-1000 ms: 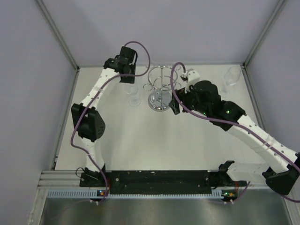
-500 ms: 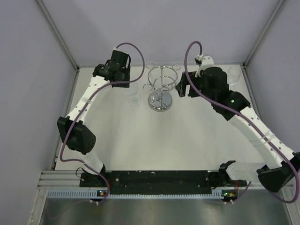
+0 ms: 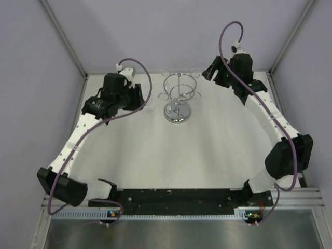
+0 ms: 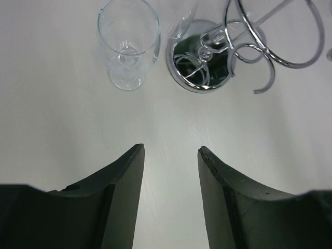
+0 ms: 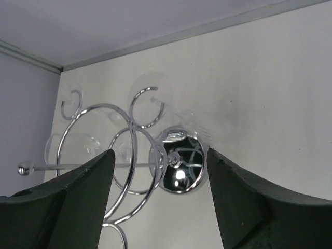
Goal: Take the wine glass off the wine glass rack
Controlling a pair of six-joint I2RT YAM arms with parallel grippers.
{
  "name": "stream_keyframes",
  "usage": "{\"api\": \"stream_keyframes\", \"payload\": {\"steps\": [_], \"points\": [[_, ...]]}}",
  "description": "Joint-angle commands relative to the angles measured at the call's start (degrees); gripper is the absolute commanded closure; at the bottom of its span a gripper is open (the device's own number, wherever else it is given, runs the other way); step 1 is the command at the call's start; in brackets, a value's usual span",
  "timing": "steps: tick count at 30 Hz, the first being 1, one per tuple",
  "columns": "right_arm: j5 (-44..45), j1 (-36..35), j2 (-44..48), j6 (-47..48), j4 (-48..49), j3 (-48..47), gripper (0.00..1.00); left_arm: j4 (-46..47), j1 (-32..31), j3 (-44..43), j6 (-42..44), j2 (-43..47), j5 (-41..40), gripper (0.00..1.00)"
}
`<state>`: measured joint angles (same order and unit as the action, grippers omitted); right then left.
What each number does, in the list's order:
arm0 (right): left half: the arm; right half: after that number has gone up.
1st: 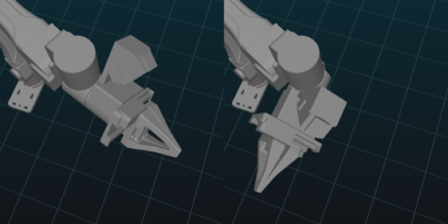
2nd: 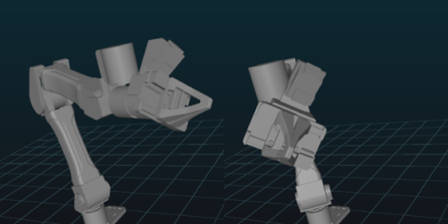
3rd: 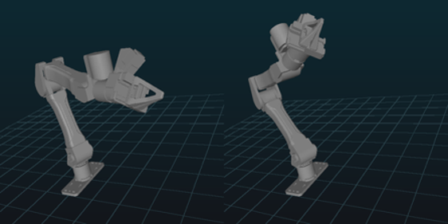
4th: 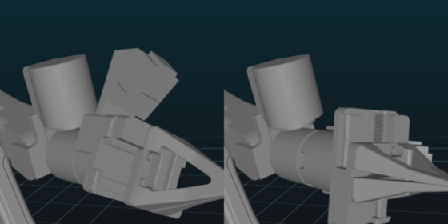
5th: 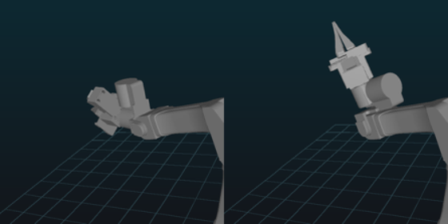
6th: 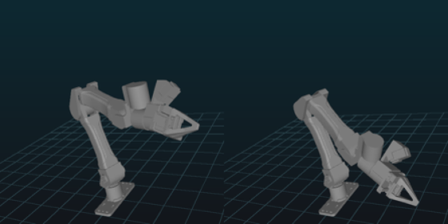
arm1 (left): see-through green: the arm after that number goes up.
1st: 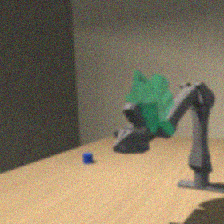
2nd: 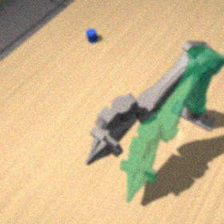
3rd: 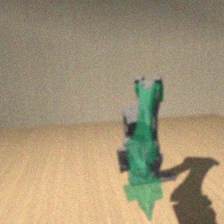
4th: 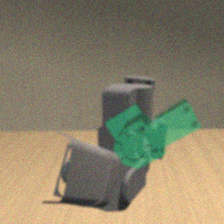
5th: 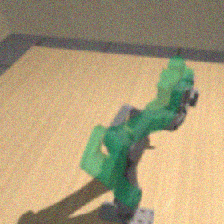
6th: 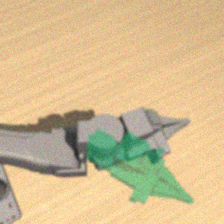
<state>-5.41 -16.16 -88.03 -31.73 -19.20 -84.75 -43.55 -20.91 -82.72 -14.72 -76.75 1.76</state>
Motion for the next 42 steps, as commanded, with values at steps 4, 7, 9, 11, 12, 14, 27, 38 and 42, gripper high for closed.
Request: {"api": "stream_keyframes", "payload": {"steps": [4,7,9,11,12,14,27,38,42], "points": [[-12.68,5.35,-9.61,-6.67,10.58,-7.27,0.34,6.11,-0.10,7.30,-1.28,6.87,7.73,0.49],[-16.29,6.32,-12.25,-9.31,14.88,-6.83,0.36,8.47,-0.10,10.90,-1.98,8.10,8.78,0.49],[-18.57,6.76,-13.92,-11.42,17.17,-7.01,0.36,9.71,-0.10,12.57,-2.24,8.11,10.01,0.49],[-19.90,7.02,-15.24,-12.92,18.75,-7.10,0.37,9.28,-0.10,13.37,-1.89,7.50,10.11,0.50],[-20.25,7.11,-15.59,-13.36,20.24,-7.01,0.37,8.66,-0.10,13.46,-1.54,7.06,10.02,0.50],[-21.22,7.20,-16.47,-14.76,22.44,-6.66,0.38,8.74,-0.01,14.25,-1.45,7.23,10.10,0.50],[-27.20,7.29,-22.01,-22.15,28.61,-8.50,0.55,10.59,-0.10,17.33,-1.19,7.41,10.37,0.50],[-27.02,7.37,-21.31,-21.63,28.43,-7.71,0.90,10.33,-0.01,17.24,-1.01,7.05,10.02,0.50],[-27.02,7.37,-21.04,-22.06,28.69,-7.36,1.00,10.24,-0.01,17.15,-1.01,7.14,9.93,0.50]]}}
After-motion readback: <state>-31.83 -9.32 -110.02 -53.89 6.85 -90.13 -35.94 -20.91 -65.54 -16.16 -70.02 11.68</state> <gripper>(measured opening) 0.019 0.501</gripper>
